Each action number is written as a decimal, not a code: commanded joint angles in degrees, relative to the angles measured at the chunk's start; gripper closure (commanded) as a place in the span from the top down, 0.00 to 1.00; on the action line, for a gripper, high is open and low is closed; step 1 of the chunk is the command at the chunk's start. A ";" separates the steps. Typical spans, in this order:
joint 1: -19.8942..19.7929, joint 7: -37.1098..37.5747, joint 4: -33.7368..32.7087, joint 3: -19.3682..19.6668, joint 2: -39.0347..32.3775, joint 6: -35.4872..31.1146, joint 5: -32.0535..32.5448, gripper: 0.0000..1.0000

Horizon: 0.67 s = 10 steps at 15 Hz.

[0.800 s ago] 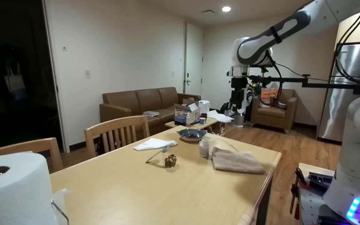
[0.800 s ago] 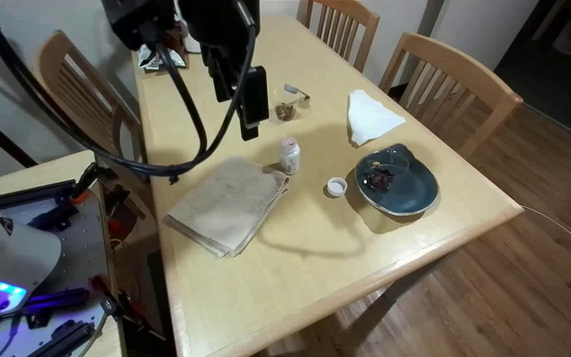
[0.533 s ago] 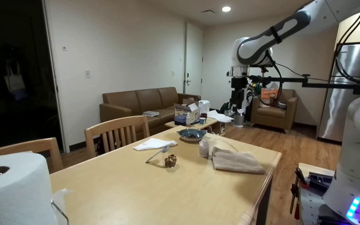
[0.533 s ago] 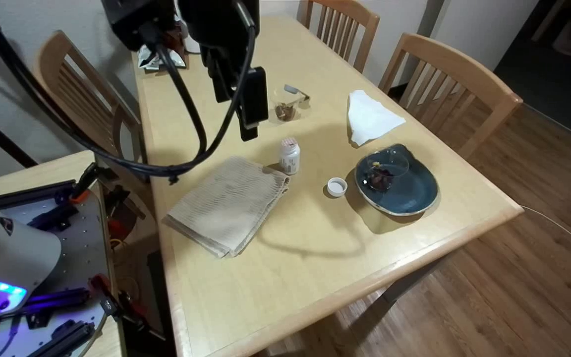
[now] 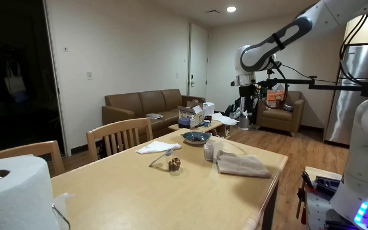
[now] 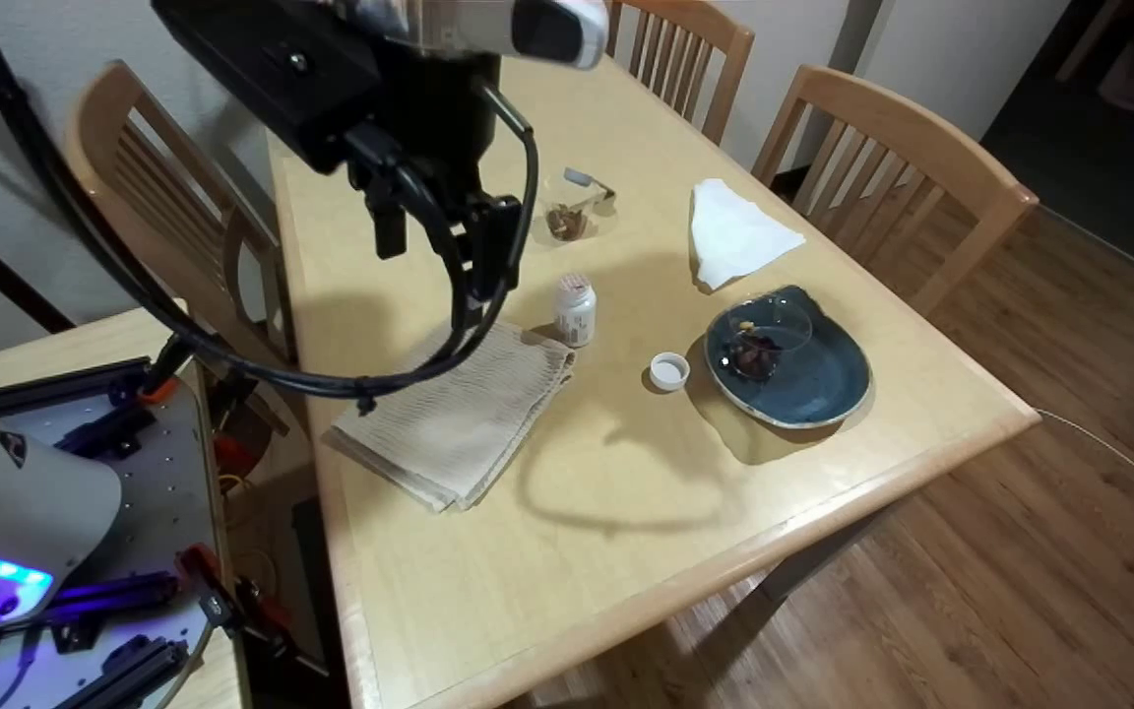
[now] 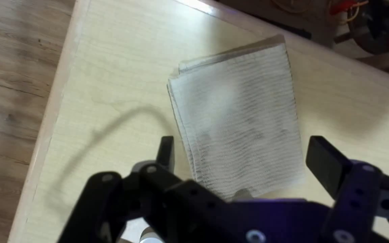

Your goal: Unfold the towel

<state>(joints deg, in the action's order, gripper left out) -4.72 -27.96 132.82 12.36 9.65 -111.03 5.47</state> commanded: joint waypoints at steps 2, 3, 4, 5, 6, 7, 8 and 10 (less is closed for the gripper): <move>-1.92 -6.39 -1.31 -0.14 -4.82 0.18 7.62 1.00; -2.14 -6.98 -1.45 -0.17 -5.59 0.63 9.24 1.00; -2.42 -5.55 -1.53 -0.32 -6.10 0.68 10.18 1.00; -2.18 -4.55 -0.12 -0.61 -4.24 0.12 7.95 1.00; -2.36 -4.54 -0.13 -0.58 -4.82 0.11 8.70 1.00; -2.48 -4.54 -0.17 -0.59 -5.20 0.12 8.87 1.00; -2.51 -4.54 -0.21 -0.60 -5.37 0.12 8.91 1.00; -2.47 -8.53 1.39 -0.30 -4.21 -4.20 7.63 1.00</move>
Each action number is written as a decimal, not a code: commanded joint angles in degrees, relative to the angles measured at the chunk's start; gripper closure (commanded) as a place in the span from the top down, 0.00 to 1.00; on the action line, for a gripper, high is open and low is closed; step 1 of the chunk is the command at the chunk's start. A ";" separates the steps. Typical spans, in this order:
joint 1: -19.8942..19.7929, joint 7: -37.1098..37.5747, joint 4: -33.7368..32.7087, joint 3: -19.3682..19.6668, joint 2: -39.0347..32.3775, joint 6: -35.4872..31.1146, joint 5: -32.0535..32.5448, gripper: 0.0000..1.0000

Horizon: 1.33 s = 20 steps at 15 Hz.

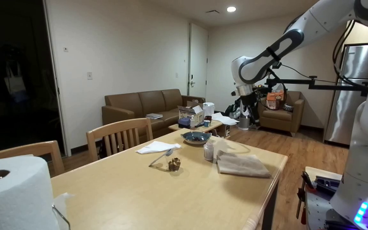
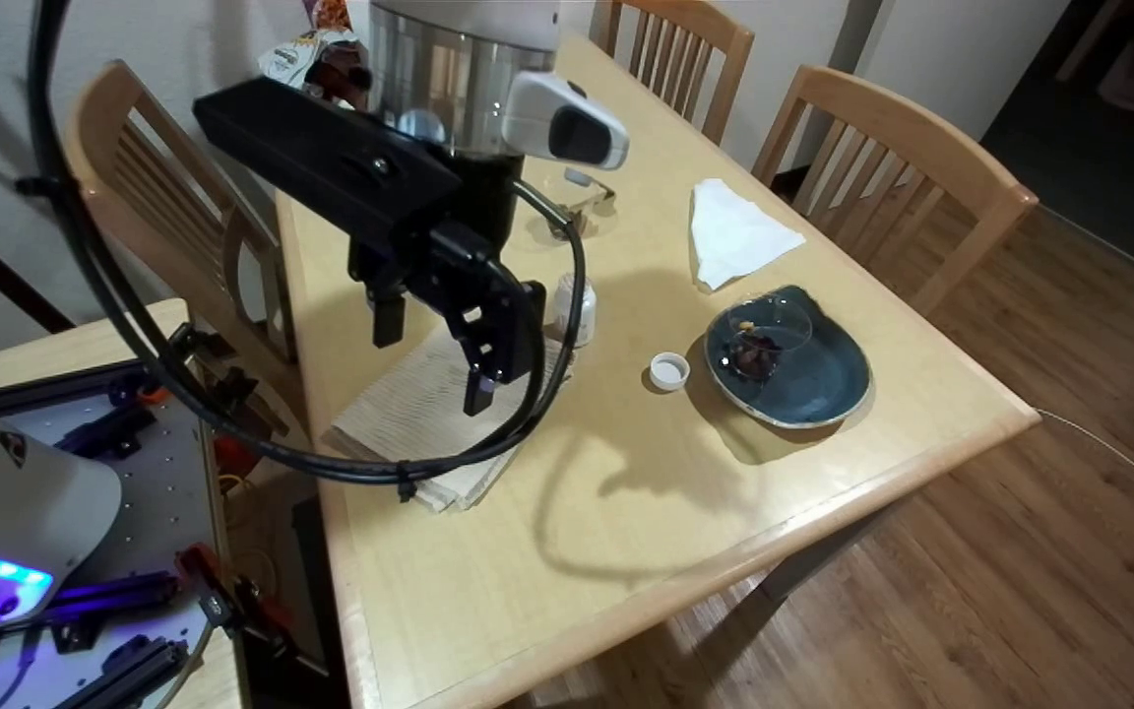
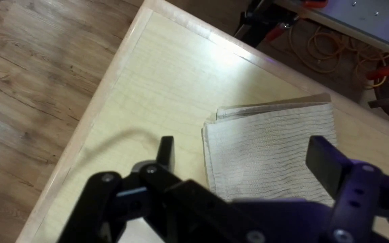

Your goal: Unfold the towel

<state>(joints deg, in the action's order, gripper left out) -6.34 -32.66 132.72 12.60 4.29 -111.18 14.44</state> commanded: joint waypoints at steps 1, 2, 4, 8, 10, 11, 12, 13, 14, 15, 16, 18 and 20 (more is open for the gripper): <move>-0.75 -5.84 2.75 -0.55 1.89 -8.41 -1.31 1.00; -0.74 -7.82 3.36 -0.53 1.90 -11.11 -1.09 1.00; -0.99 -11.54 5.70 -0.15 1.77 -18.65 -0.99 1.00; -0.50 -21.20 10.91 0.08 2.09 -26.60 -5.68 1.00; -0.25 -27.35 12.61 0.04 1.97 -25.32 -8.73 1.00; -0.26 -30.73 13.13 0.08 1.87 -24.16 -9.80 1.00; -0.37 -33.22 13.44 0.03 1.81 -22.83 -10.07 1.00; -0.57 -35.25 13.42 -0.05 1.60 -21.32 -9.23 1.00; -0.84 -30.13 12.50 -0.57 0.56 -23.17 -8.28 1.00; -0.86 -31.66 12.83 -0.56 0.56 -22.50 -8.29 1.00; -0.86 -32.45 12.96 -0.56 0.56 -22.14 -8.29 1.00; -0.69 -34.32 12.55 -0.47 0.62 -20.48 -9.66 1.00; -0.09 -41.27 14.76 -0.02 2.10 -28.50 -15.02 1.00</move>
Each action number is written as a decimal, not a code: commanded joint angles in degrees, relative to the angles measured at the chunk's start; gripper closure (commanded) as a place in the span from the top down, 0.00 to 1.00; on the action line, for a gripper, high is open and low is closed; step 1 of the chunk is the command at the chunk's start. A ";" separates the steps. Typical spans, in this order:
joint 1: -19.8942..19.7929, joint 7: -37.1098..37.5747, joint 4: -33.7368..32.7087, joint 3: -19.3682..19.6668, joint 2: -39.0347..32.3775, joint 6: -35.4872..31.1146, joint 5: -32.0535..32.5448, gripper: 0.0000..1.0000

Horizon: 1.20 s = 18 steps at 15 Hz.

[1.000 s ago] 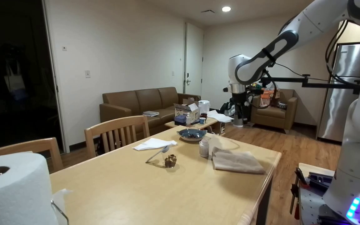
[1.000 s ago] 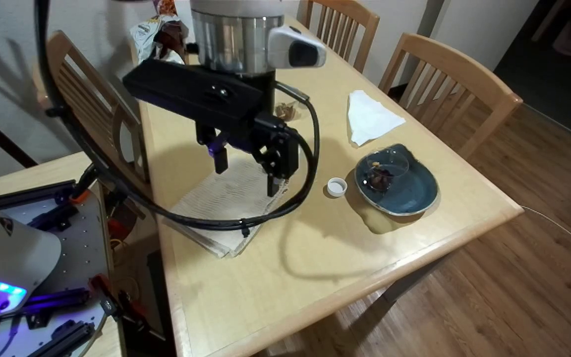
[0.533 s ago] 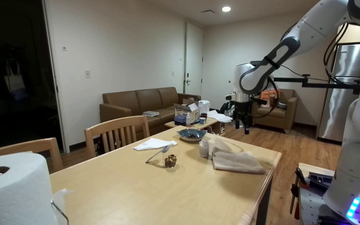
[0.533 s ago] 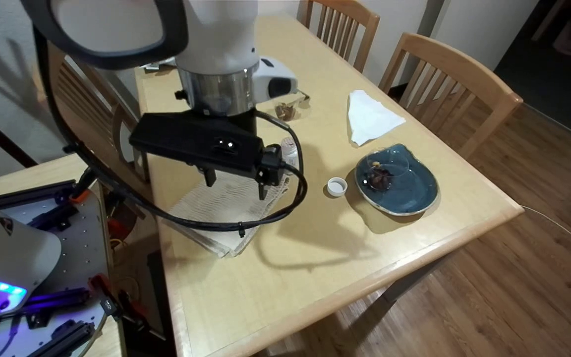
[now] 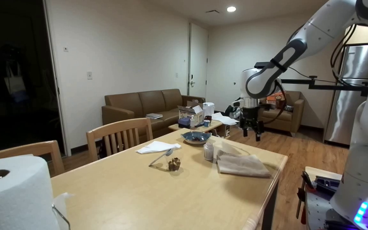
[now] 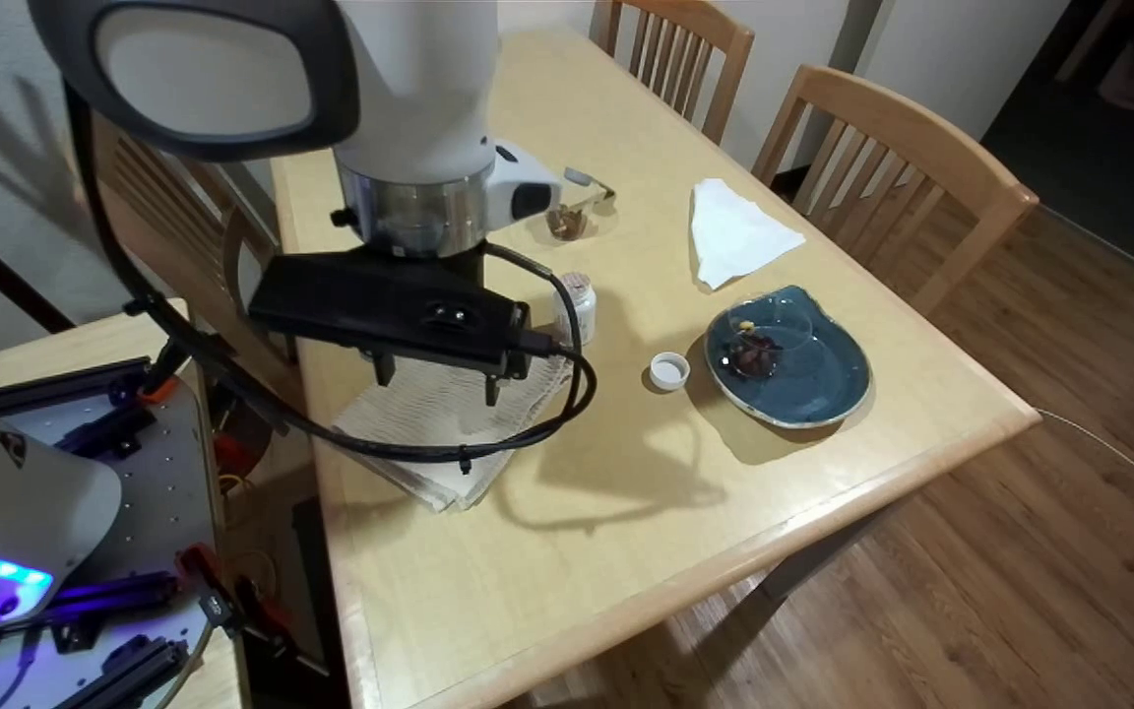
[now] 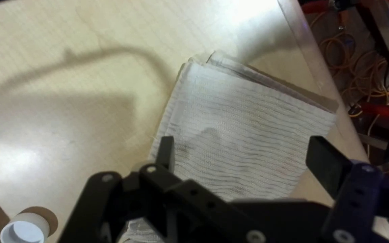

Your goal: Unfold the towel

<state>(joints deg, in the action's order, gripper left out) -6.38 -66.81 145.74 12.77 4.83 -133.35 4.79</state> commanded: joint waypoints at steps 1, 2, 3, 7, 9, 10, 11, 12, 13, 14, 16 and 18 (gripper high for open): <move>0.17 -9.60 1.96 -0.23 1.50 -8.37 -7.62 1.00; 0.32 -10.76 2.45 -0.37 1.22 -12.06 -9.16 1.00; 0.39 -12.03 3.16 -0.21 0.72 -15.94 -11.57 1.00; 0.32 -14.11 6.11 0.32 -3.03 -25.43 -18.04 1.00; 0.45 -13.62 7.31 -0.19 -4.94 -28.18 -23.00 1.00; 1.40 -13.76 7.60 0.18 -5.61 -28.74 -25.82 1.00; 1.53 -13.69 7.63 -0.15 -6.42 -29.10 -28.26 1.00; 1.52 -12.36 7.20 -0.36 -7.43 -28.59 -29.36 1.00; 1.52 -11.46 6.79 -0.40 -8.34 -27.80 -30.05 1.00; 1.54 -9.77 6.13 -0.23 -9.56 -26.75 -29.72 1.00; 1.57 -5.81 5.77 0.32 -11.22 -25.59 -27.40 1.00; 1.76 -2.96 5.65 0.57 -12.33 -25.39 -27.05 1.00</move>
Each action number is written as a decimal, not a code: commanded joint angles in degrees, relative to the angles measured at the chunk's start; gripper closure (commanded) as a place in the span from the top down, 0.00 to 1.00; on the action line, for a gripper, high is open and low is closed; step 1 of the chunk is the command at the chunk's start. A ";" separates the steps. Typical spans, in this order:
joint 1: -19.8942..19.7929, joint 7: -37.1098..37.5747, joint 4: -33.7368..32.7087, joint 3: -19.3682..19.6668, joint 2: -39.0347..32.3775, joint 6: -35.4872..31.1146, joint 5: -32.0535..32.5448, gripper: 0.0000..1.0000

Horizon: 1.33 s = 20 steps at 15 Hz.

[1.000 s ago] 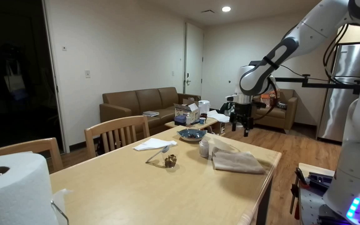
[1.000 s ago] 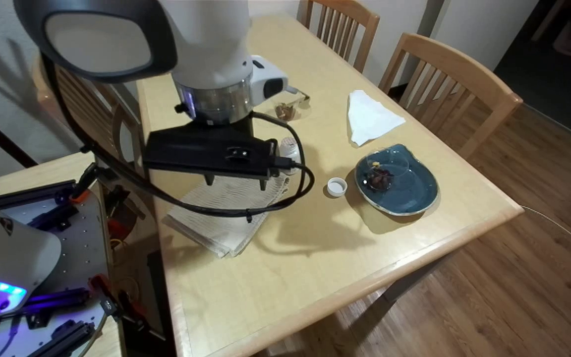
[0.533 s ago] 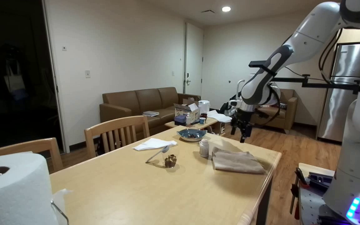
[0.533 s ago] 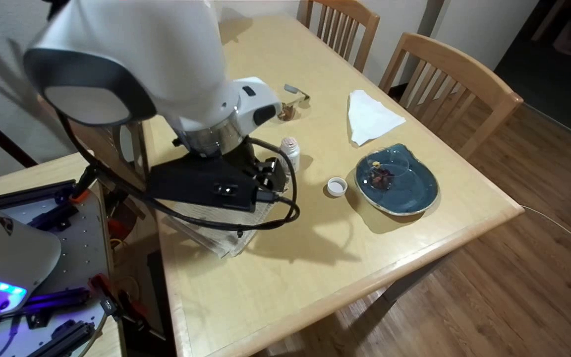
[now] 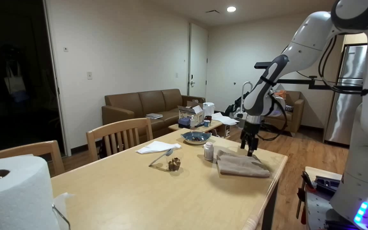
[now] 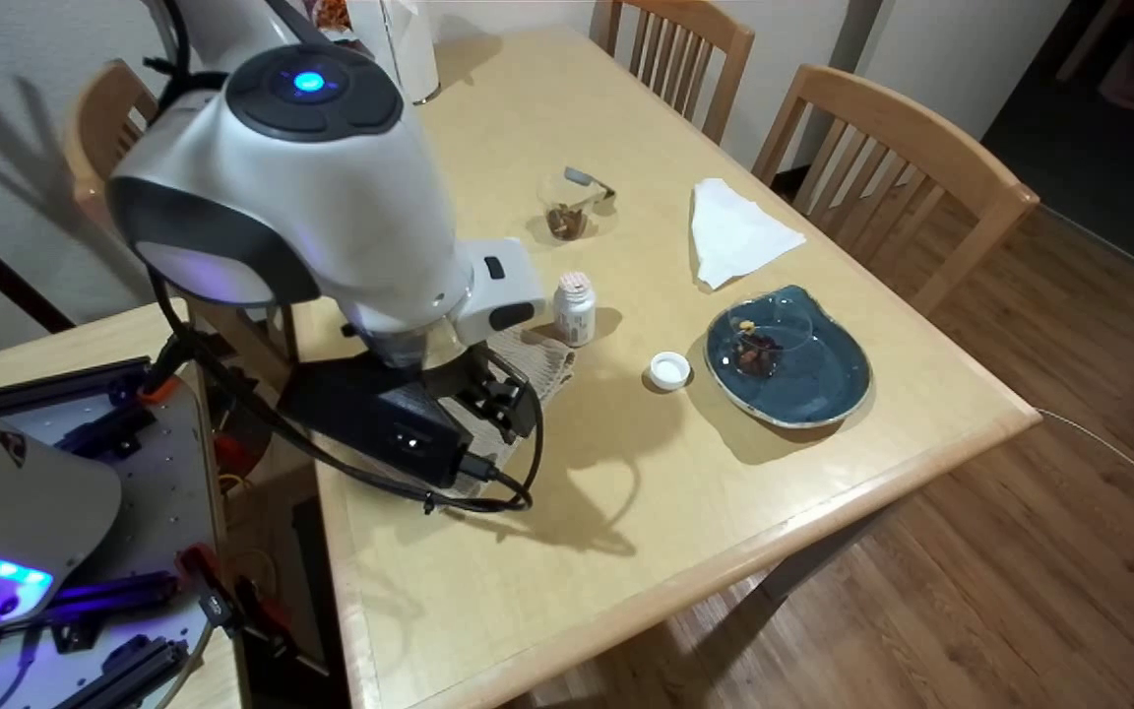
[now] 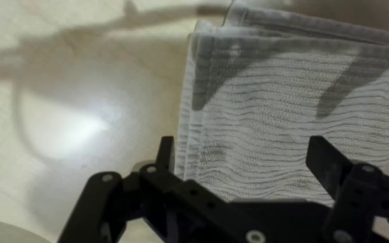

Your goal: Unfold the towel

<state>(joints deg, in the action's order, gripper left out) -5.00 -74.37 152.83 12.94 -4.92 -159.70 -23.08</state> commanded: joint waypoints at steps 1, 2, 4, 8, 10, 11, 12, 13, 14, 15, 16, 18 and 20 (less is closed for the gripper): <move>0.42 5.45 -1.48 0.32 -2.99 0.51 0.38 1.00; 0.50 6.71 -1.50 0.35 -3.39 0.13 0.30 1.00; 0.60 8.43 -1.54 0.29 -3.87 -1.08 0.08 1.00; 0.63 11.65 -1.62 0.07 -4.11 -2.29 -0.61 1.00; 0.68 13.91 -1.52 0.07 -4.03 -2.05 -0.69 1.00; 0.78 15.48 -1.53 0.28 -4.06 -1.53 -0.17 1.00; 0.80 16.60 -1.57 0.35 -4.04 -1.01 0.15 0.95; 0.91 18.06 -1.54 0.49 -4.10 -0.87 0.54 0.74; 0.96 19.19 -1.48 0.49 -4.15 -1.16 0.57 0.71; 1.02 20.32 -1.44 0.52 -4.19 -1.18 0.71 0.70; 1.03 21.14 -1.42 0.49 -4.21 -1.19 0.71 0.64; 1.16 22.95 -1.28 0.46 -4.33 -1.93 0.68 0.61; 1.26 24.03 -1.32 0.47 -4.37 -1.74 0.87 0.88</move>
<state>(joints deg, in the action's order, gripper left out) -4.59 -53.47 151.67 13.04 -8.68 -160.34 -22.97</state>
